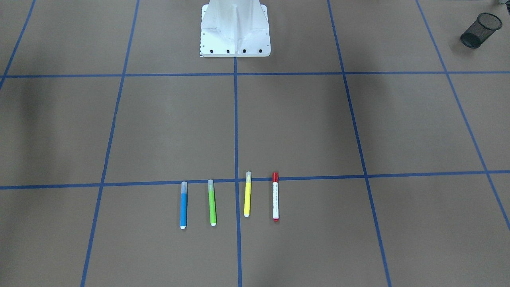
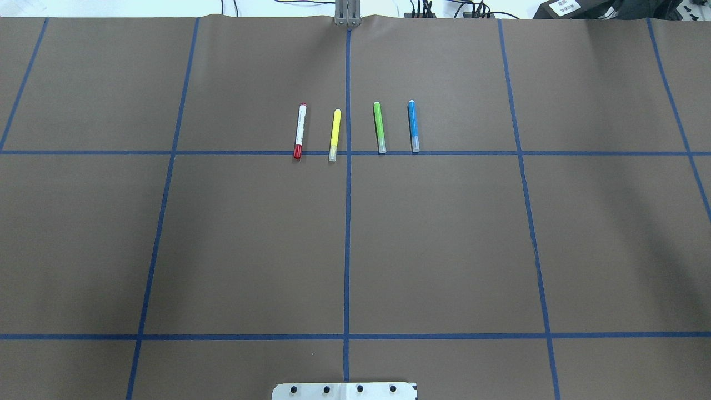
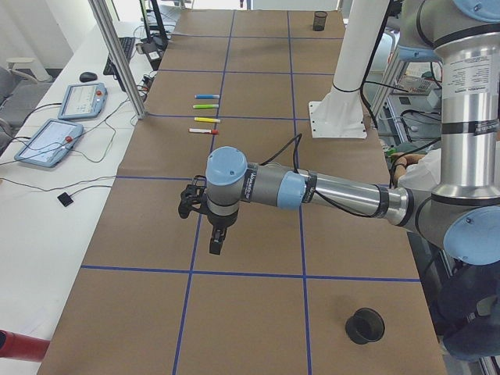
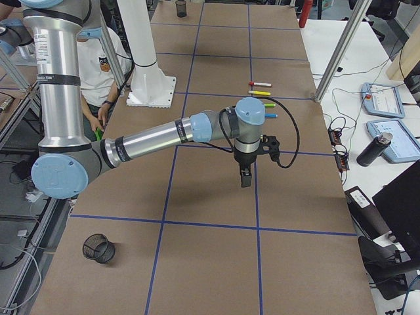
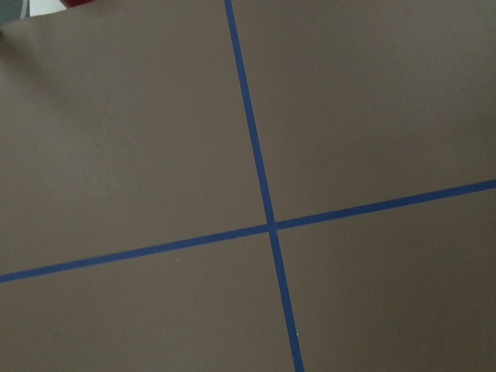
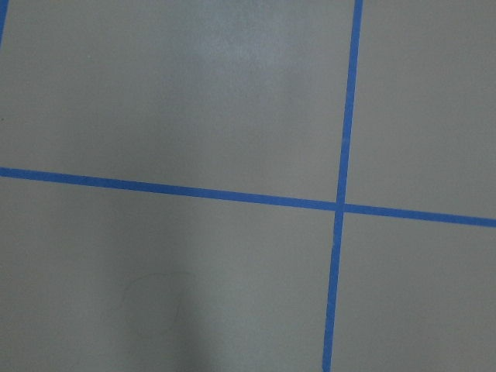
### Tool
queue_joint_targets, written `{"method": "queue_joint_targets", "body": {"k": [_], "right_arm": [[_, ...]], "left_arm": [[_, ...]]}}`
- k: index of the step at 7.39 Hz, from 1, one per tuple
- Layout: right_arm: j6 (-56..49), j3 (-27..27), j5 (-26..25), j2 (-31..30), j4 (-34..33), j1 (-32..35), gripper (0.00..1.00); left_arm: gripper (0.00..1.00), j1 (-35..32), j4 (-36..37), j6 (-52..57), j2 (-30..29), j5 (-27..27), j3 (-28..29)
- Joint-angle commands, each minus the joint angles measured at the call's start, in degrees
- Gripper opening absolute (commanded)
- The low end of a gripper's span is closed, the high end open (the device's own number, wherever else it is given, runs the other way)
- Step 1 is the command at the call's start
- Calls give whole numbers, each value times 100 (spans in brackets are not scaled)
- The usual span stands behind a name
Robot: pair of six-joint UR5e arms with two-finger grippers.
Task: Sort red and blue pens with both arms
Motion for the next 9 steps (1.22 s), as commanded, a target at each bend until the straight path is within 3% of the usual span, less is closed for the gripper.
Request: {"method": "queue_joint_targets", "body": {"k": [1,9], "right_arm": [[-16,-11,240,-169,3,0,100],[-16,59,477,-285,12,-44,100]], "left_arm": [[99,10,-317,41,419,-66,-309],[99,18,-390,-29,538,-84,-224]]}}
